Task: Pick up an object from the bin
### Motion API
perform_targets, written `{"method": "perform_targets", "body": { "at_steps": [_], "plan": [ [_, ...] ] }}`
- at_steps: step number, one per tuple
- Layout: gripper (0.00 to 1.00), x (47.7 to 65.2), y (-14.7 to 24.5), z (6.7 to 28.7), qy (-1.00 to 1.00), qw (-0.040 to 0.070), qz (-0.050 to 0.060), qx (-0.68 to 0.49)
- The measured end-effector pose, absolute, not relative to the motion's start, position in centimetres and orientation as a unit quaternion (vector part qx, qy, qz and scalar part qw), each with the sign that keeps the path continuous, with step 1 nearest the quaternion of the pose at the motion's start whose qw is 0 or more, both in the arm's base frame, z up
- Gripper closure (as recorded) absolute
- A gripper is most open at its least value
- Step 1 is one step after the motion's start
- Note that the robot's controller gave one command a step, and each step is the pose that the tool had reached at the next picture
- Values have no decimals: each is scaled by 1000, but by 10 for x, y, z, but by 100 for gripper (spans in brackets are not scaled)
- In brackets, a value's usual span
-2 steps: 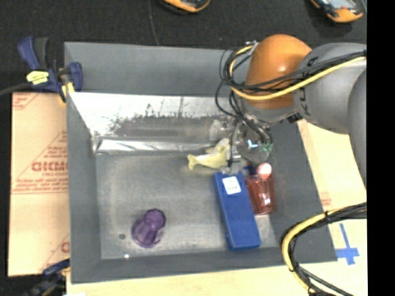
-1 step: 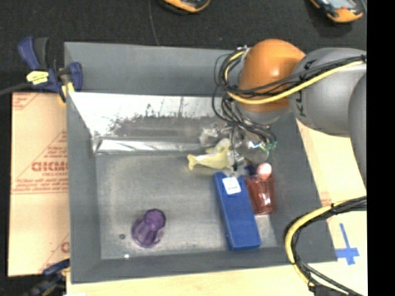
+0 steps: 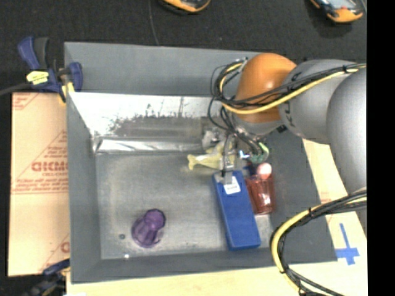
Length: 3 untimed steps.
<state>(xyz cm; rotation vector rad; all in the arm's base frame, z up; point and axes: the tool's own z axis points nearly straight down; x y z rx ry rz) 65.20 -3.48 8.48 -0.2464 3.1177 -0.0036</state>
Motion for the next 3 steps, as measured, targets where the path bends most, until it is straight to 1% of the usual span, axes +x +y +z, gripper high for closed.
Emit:
{"method": "perform_targets", "body": {
  "at_steps": [1,2,3],
  "plan": [
    [100,654,-40,75,964,9,-4,-266],
    [100,654,-40,75,964,9,-4,-266],
    [100,653,-41,84,964,10,-4,-266]
  ]
}}
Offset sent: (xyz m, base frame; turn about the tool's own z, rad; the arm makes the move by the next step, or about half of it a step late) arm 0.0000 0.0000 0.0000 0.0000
